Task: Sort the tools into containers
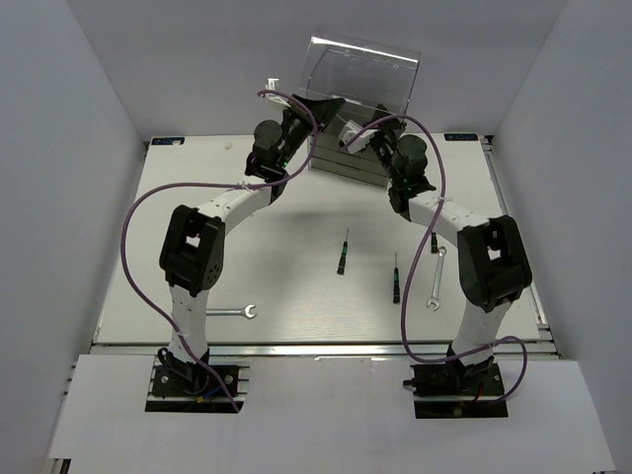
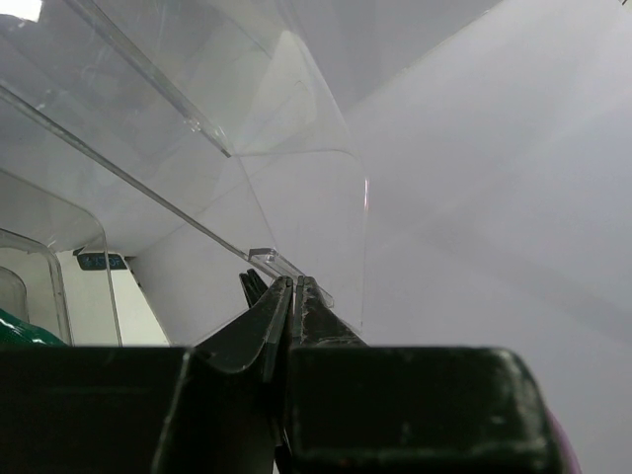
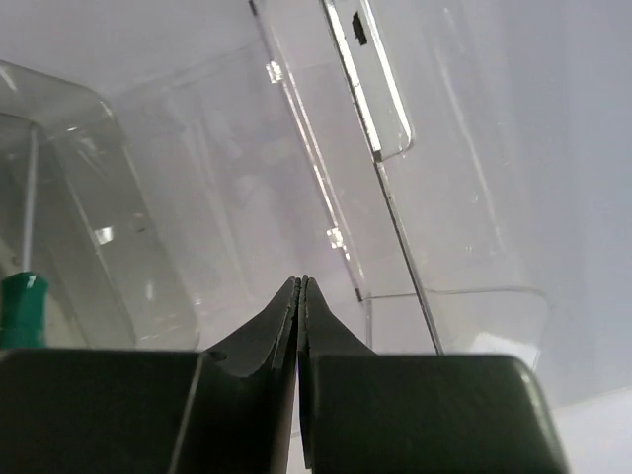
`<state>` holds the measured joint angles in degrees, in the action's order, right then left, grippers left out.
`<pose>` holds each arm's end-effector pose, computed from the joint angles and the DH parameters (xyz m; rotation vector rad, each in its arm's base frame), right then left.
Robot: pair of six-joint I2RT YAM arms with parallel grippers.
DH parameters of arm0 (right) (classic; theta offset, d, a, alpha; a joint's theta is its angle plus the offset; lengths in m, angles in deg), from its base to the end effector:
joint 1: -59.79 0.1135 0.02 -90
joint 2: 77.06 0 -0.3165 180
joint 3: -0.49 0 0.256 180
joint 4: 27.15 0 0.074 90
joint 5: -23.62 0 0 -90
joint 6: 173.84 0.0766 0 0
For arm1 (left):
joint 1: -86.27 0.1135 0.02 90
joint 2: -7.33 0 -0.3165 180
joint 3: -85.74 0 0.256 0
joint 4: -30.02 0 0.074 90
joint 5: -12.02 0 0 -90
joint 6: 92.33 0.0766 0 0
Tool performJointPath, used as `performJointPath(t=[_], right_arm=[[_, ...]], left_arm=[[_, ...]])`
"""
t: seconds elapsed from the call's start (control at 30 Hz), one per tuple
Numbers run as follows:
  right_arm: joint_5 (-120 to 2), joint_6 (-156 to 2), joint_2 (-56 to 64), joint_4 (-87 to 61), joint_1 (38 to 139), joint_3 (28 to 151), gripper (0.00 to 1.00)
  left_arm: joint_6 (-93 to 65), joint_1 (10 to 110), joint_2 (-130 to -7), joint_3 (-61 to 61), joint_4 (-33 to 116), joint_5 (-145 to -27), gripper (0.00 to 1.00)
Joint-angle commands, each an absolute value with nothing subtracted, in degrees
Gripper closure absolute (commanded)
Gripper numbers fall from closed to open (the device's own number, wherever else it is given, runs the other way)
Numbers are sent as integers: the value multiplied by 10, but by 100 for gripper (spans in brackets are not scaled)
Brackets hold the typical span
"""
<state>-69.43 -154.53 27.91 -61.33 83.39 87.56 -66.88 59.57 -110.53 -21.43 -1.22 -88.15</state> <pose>0.4505 0.1924 0.3828 -0.9372 0.9336 -0.7367 0.4936 -0.2634 0.3983 -0.2741 1.3340 -1.4772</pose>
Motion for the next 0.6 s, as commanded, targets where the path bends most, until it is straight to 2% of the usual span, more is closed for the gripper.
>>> performJointPath(t=[0.0,0.43,0.5,0.57], right_arm=[[-699,-1579,287,-695,829,899,96],[-671,-1593,283,-762,832,916,100],[-669,-1592,278,-763,832,915,100],[-668,-1591,274,-763,832,912,100]], left_arm=[[-667,606,-1105,-224,-12,-866,100],[-668,606,-1104,-209,-9,-862,100],[-668,606,-1106,-210,-6,-862,96],[-669,605,-1108,-210,-5,-862,83]])
